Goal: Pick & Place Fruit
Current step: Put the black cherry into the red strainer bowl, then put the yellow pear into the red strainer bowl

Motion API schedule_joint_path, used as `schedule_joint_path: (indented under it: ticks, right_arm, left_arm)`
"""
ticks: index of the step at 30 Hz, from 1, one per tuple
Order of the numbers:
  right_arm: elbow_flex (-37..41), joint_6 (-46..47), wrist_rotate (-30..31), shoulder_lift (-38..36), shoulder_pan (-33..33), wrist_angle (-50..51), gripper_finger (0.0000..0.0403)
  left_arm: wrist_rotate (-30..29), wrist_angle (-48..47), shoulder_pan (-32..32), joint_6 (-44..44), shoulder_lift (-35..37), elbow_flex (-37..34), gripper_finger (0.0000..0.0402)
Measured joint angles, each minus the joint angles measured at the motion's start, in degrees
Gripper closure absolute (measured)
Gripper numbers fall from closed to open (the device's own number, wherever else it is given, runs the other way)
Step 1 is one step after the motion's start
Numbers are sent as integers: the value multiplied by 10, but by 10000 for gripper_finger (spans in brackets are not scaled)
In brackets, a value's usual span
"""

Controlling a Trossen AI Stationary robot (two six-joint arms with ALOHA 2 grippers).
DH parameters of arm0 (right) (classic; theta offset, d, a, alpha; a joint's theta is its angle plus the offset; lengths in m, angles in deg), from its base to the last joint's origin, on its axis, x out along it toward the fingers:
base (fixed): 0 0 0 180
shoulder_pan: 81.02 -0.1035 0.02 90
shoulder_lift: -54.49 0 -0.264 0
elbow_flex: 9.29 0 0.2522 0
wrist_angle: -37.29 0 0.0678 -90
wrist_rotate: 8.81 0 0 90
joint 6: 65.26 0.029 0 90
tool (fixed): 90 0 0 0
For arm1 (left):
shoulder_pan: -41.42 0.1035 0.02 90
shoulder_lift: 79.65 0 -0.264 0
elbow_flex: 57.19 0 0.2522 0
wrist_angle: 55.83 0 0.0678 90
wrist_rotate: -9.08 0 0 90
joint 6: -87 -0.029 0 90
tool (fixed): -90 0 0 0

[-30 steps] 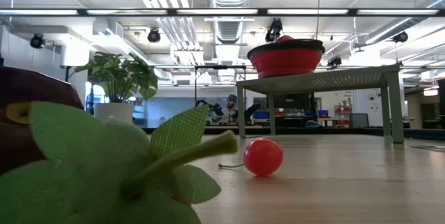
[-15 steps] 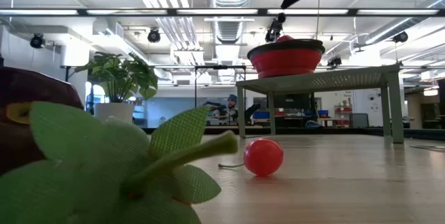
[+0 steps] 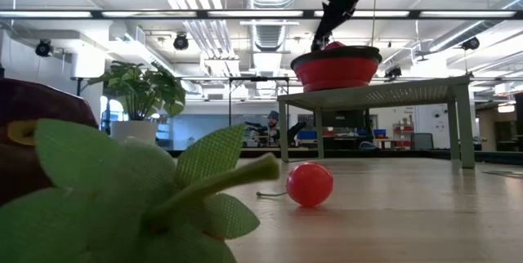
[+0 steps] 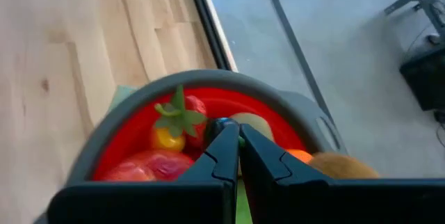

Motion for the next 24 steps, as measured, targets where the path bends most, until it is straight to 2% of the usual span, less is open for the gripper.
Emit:
schedule_joint_path:
  ticks: [11,19,24]
  right_arm:
    - [0,23,-59,11,3,1,386]
    - [0,26,-58,10,8,2,323]
    - [-8,13,-55,-6,9,16,285]
  left_arm:
    - [0,0,0,19,0,0,113]
    - [0,-3,0,25,3,0,113]
    - [40,-66,0,22,16,0,113]
